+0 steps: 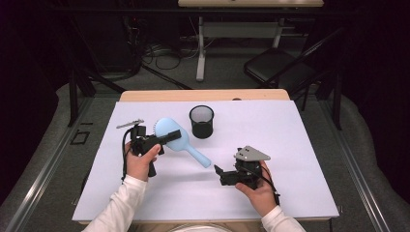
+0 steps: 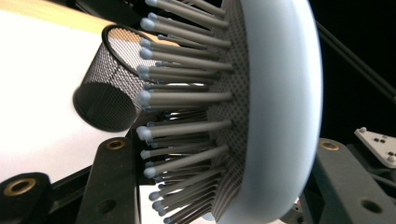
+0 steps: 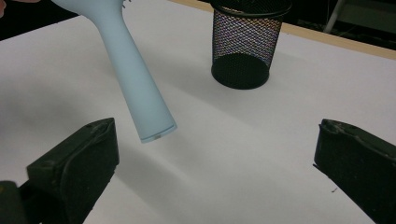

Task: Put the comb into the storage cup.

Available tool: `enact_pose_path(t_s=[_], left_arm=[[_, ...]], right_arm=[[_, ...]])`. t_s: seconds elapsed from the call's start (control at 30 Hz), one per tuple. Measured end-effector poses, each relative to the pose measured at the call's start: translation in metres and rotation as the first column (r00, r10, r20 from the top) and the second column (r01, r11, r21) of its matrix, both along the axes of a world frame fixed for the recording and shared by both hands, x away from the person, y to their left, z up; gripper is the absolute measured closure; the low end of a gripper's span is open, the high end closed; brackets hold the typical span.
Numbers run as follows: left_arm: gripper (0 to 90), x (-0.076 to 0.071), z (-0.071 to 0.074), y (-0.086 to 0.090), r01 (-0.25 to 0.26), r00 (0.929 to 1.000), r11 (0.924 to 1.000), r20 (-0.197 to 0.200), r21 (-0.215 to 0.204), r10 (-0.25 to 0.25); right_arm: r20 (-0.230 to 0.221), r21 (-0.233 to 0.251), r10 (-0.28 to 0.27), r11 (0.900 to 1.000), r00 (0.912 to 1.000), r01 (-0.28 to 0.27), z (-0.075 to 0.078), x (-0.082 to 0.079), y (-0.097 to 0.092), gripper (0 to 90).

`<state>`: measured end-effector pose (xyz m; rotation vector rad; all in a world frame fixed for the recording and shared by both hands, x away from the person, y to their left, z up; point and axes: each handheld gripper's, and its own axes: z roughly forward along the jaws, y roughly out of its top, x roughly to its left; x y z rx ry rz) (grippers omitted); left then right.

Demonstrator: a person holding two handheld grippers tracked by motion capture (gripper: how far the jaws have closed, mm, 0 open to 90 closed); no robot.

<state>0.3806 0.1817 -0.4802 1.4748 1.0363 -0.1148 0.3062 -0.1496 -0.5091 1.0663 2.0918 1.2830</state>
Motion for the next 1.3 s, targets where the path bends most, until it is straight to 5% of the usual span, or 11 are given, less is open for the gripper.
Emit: enact_pose_path(t_s=[0.63,1.3], left_arm=[[49.0,-0.005,0.010,0.002,-0.039,0.9953,0.9961,0.091,0.080,0.032],[48.9,0.003,0.029,-0.021,-0.042,0.9840,0.9880,0.178,0.149,0.015]], right_arm=[[-0.009,-0.001,0.003,1.0000,1.0000,-0.003,0.000,0.001,-0.001,0.7],[-0.003,-0.016,0.000,0.9999,1.0000,0.000,0.000,0.002,-0.001,0.3]])
